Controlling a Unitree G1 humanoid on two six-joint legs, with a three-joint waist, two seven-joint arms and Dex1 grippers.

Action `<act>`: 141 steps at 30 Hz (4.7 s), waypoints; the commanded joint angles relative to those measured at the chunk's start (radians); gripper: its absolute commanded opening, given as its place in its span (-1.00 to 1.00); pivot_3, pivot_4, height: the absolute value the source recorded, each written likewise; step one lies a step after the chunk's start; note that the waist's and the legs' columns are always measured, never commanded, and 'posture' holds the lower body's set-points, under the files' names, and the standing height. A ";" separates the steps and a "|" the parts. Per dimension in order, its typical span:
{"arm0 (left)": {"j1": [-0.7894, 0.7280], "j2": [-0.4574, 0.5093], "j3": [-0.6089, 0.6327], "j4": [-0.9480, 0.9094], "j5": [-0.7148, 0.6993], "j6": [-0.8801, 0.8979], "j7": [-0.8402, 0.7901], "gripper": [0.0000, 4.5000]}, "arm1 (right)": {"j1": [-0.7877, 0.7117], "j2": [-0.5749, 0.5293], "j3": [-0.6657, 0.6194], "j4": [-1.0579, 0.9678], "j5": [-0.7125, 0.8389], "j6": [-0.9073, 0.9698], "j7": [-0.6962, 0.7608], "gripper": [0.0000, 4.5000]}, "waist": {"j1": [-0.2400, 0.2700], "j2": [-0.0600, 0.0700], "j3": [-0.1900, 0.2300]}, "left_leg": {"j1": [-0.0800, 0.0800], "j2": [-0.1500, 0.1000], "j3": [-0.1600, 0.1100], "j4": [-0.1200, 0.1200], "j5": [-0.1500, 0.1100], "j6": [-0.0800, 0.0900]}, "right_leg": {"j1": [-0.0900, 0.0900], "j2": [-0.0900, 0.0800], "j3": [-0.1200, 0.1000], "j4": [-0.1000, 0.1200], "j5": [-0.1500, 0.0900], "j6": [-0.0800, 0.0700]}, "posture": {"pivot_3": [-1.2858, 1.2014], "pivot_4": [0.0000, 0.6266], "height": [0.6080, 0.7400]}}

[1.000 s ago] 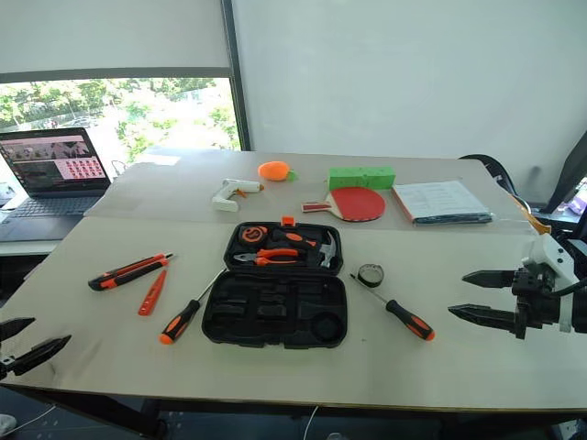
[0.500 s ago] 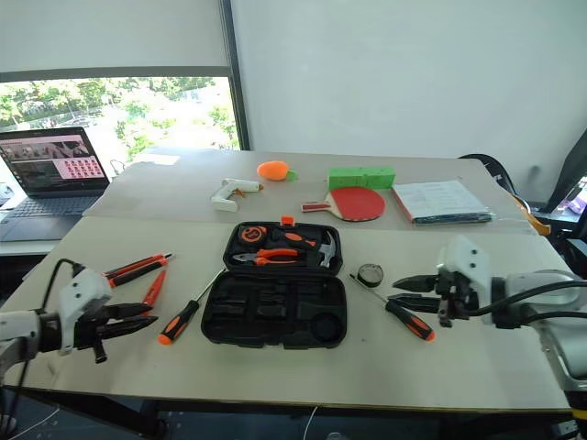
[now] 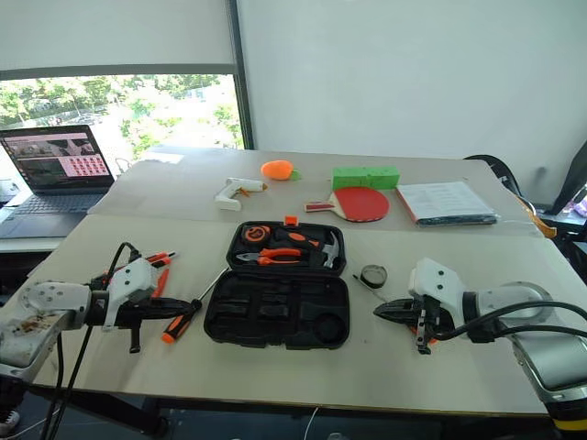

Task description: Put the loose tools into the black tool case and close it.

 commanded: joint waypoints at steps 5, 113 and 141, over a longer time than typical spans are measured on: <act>-0.074 0.053 0.106 0.068 -0.029 0.120 0.030 -0.89 | 0.041 0.013 -0.128 -0.126 0.123 0.076 -0.050 -1.00 | 0.006 -0.001 0.000 | 0.000 0.000 -0.001 0.001 0.000 0.000 | 0.000 0.000 -0.001 0.000 0.000 0.000 | 0.03 -0.52 0.94; -0.917 -0.442 -0.480 0.679 0.512 -0.240 -0.262 0.74 | 0.210 0.085 -0.213 -0.435 0.353 0.216 -0.379 1.00 | 0.009 -0.006 0.003 | -0.015 -0.005 -0.013 0.024 -0.003 0.006 | 0.001 -0.001 -0.006 0.004 0.003 0.008 | 0.03 -0.52 0.94; -0.917 -0.552 -0.527 0.797 0.621 -0.408 -0.186 -0.99 | 0.239 0.103 -0.215 -0.453 0.351 0.220 -0.398 1.00 | 0.010 -0.006 0.003 | -0.016 -0.006 -0.014 0.024 -0.003 0.006 | 0.001 -0.001 -0.006 0.004 0.003 0.008 | 0.03 -0.52 0.94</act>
